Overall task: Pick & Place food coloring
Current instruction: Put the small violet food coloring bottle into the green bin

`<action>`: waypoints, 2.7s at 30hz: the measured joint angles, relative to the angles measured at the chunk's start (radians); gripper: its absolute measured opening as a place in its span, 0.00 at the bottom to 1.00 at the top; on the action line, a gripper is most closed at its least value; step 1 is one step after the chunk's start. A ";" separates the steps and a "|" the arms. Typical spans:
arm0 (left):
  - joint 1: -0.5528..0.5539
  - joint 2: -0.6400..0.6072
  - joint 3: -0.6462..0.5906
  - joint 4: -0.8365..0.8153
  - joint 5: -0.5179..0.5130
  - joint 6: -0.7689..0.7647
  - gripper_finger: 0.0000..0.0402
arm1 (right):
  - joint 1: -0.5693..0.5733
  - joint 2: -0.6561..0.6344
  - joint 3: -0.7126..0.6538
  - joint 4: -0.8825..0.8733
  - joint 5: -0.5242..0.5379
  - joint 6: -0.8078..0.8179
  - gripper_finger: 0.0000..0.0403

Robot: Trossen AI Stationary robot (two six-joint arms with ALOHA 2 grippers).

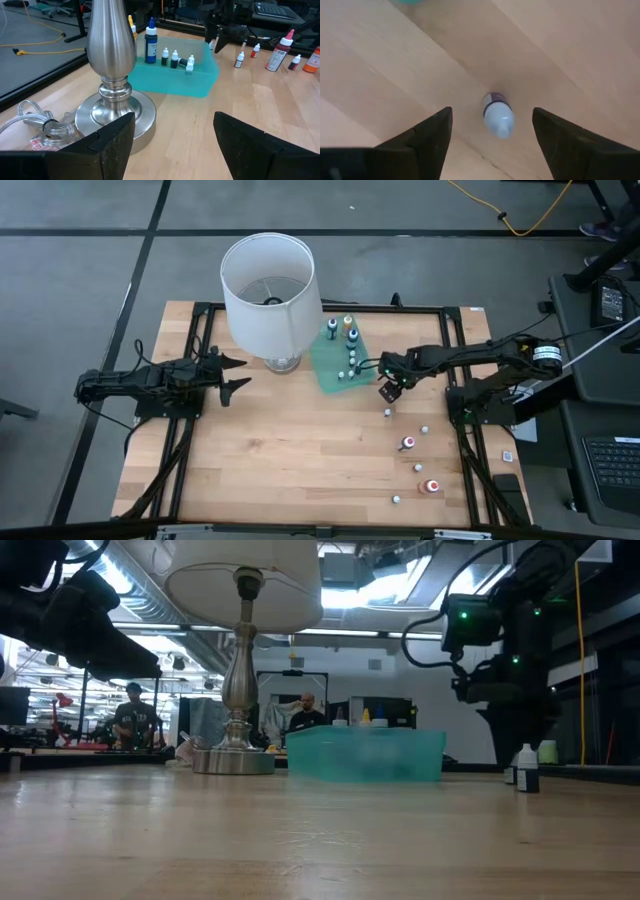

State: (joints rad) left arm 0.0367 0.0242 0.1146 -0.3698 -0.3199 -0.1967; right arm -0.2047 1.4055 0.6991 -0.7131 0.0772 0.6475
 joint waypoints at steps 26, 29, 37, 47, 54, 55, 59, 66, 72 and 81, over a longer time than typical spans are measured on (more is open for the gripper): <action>0.000 0.000 0.000 0.000 0.000 0.000 0.66 | 0.043 0.000 0.116 -0.149 0.013 -0.126 0.15; 0.000 0.000 0.000 0.000 0.000 0.000 0.66 | 0.055 0.000 0.216 -0.262 0.049 -0.192 0.15; 0.000 0.000 0.000 0.000 0.000 0.000 0.66 | 0.059 0.080 0.515 -0.364 0.074 -0.416 0.16; 0.000 0.000 0.000 0.000 0.000 0.000 0.67 | 0.052 0.279 0.745 -0.253 0.061 -0.754 0.16; 0.000 0.000 0.000 0.000 0.000 0.000 0.66 | 0.046 0.366 0.752 -0.167 0.061 -0.917 0.16; 0.000 0.000 0.000 0.000 0.000 0.000 0.66 | 0.042 0.378 0.752 -0.161 0.060 -0.923 0.16; 0.000 0.000 0.000 0.000 0.000 0.000 0.67 | 0.020 0.423 0.753 -0.129 0.063 -0.945 0.16; 0.000 0.000 0.000 0.000 0.000 0.000 0.66 | -0.015 0.495 0.753 -0.121 0.063 -0.971 0.16; 0.000 0.000 0.000 0.000 0.000 0.000 0.67 | -0.026 0.541 0.753 -0.115 0.063 -0.971 0.16; 0.000 0.000 0.000 0.000 0.000 0.000 0.66 | -0.026 0.588 0.752 -0.114 0.051 -0.967 0.16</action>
State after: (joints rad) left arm 0.0365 0.0245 0.1146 -0.3698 -0.3202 -0.1967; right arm -0.2302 1.9935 1.4513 -0.8276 0.1282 -0.3199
